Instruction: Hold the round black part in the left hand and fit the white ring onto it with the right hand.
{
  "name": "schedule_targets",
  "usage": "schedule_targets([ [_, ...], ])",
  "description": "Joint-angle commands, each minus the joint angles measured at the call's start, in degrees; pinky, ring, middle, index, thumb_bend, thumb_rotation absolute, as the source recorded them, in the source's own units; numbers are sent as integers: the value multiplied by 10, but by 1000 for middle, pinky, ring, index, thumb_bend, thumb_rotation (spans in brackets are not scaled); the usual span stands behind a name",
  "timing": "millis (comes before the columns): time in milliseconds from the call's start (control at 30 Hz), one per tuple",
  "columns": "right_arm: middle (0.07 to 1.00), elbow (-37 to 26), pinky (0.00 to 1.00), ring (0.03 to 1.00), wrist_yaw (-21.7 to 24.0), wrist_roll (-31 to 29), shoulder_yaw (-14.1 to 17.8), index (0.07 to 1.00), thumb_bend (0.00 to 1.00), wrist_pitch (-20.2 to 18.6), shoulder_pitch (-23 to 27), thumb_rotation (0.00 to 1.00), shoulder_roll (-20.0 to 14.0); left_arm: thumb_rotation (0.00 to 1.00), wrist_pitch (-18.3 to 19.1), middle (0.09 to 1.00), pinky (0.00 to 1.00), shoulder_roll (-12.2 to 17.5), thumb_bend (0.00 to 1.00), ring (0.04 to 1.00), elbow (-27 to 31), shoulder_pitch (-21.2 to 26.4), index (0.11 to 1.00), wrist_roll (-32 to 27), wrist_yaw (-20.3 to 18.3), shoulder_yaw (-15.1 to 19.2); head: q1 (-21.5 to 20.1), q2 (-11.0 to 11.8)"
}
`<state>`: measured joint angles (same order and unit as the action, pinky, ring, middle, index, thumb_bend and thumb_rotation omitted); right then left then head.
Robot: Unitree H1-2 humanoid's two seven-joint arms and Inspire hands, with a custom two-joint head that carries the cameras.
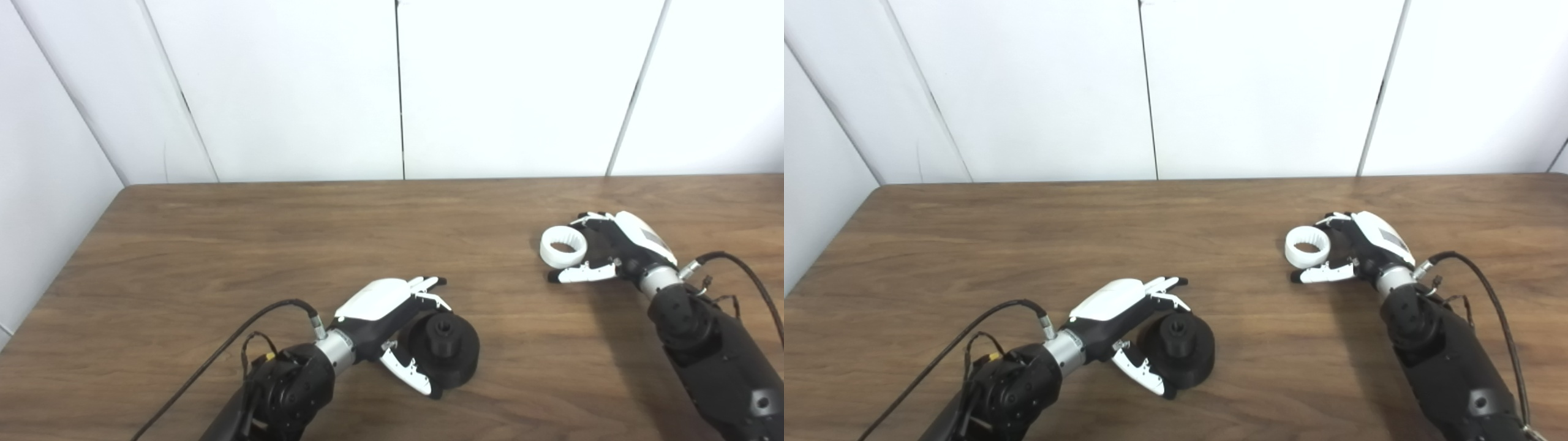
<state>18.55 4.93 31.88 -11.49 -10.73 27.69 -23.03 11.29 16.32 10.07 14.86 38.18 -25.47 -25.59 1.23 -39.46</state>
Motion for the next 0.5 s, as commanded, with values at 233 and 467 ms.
schedule_targets([
  [233, 875, -1, 936, 945, -56, 1, 12, 643, 789, 39, 27, 273, -3, 206, 9, 1000, 943, 3, 909, 1000, 3, 10, 699, 9, -9, -1, 0, 0],
  [467, 872, 2, 918, 943, -60, 0, 11, 632, 788, 38, 28, 265, -2, 204, 11, 1000, 930, 1, 912, 1000, 3, 11, 699, 13, -8, -3, 1, -1],
])
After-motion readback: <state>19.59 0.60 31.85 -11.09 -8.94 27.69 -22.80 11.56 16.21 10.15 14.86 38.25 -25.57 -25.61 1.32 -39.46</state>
